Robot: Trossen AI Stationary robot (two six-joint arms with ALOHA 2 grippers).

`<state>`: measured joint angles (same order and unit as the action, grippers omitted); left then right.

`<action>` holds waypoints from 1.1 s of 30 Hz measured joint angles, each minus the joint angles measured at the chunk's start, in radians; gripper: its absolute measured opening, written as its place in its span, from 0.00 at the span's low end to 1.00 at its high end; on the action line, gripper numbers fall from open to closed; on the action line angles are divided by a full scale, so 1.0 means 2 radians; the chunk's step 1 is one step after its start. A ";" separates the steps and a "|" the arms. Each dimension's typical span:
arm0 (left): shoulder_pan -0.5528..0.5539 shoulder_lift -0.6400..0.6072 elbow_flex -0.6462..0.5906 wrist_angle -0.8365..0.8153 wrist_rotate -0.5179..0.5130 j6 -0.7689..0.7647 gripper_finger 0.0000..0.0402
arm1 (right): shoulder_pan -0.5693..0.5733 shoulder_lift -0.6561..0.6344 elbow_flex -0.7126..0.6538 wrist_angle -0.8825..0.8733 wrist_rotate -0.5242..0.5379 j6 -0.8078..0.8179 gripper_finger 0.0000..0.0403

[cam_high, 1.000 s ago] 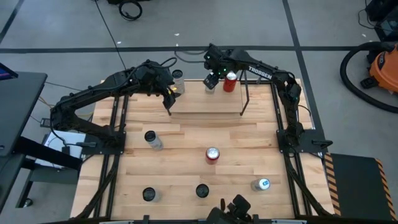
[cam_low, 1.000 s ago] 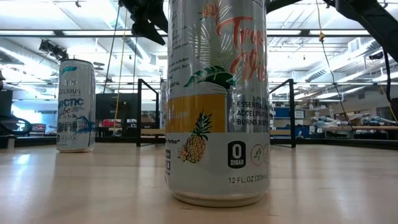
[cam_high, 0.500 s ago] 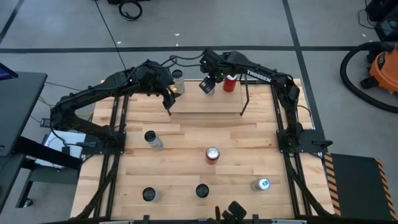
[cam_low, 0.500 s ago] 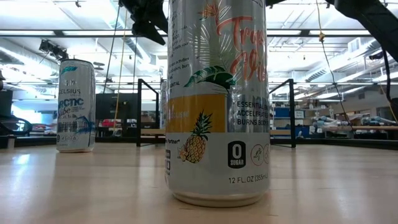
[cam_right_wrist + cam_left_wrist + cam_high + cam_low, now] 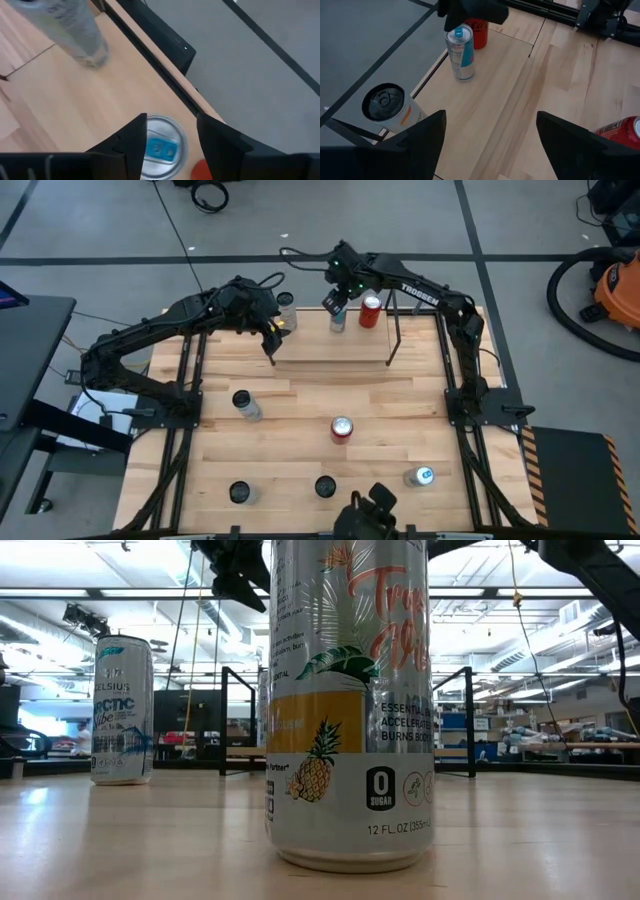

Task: Place canned beverage on shelf
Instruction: Put the top blue soda can on the shelf

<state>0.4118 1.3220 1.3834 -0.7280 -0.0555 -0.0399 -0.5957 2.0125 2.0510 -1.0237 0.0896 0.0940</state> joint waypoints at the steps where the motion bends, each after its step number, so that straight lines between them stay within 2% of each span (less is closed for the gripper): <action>1: 0.000 0.000 0.000 0.000 0.000 0.000 0.78 | -0.004 0.000 -0.004 0.002 -0.001 0.000 0.45; 9: 0.000 0.000 0.000 0.012 0.000 0.000 0.78 | -0.025 0.000 -0.019 0.007 -0.002 0.000 0.45; 33: 0.000 0.000 0.000 0.011 0.000 0.000 0.78 | -0.018 -0.002 -0.019 -0.052 0.001 0.036 0.45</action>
<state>0.4118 1.3216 1.3834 -0.7059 -0.0555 -0.0402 -0.6322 2.0093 2.0140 -1.1286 0.0908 0.1654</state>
